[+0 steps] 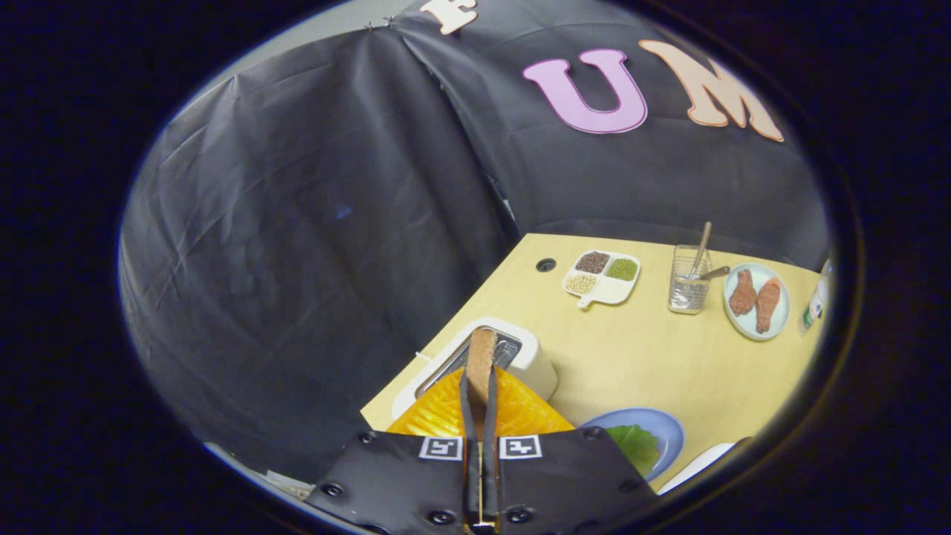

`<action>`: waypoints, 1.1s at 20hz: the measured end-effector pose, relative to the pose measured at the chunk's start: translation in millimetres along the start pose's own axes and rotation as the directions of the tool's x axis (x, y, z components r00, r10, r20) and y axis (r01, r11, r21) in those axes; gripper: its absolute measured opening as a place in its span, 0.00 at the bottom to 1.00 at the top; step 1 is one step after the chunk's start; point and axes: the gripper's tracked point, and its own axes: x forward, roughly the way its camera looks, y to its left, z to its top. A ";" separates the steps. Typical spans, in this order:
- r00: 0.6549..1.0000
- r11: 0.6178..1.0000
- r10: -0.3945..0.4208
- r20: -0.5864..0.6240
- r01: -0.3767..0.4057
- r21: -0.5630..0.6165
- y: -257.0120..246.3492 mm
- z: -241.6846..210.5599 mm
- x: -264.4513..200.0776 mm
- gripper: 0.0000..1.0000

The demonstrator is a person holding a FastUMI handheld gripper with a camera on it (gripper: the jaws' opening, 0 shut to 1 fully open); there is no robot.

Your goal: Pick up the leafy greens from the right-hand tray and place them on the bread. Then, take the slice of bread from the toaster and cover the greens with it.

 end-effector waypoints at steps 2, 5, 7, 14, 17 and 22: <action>1.000 1.000 -0.013 0.008 0.013 -0.010 -9.7 -4.7 -7.0 0.04; 1.000 1.000 -0.019 0.001 0.019 0.021 -23.8 -23.1 -12.5 0.04; 0.999 0.998 -0.034 -0.012 0.034 0.044 -38.8 -38.0 -15.5 0.04; 0.996 0.987 -0.055 -0.065 0.064 0.148 -84.3 -88.5 -16.2 0.04; 0.994 0.981 -0.066 -0.087 0.080 0.175 -102.5 -105.0 -16.6 0.04; 0.990 0.969 -0.088 -0.107 0.110 0.221 -129.5 -124.8 -18.2 0.04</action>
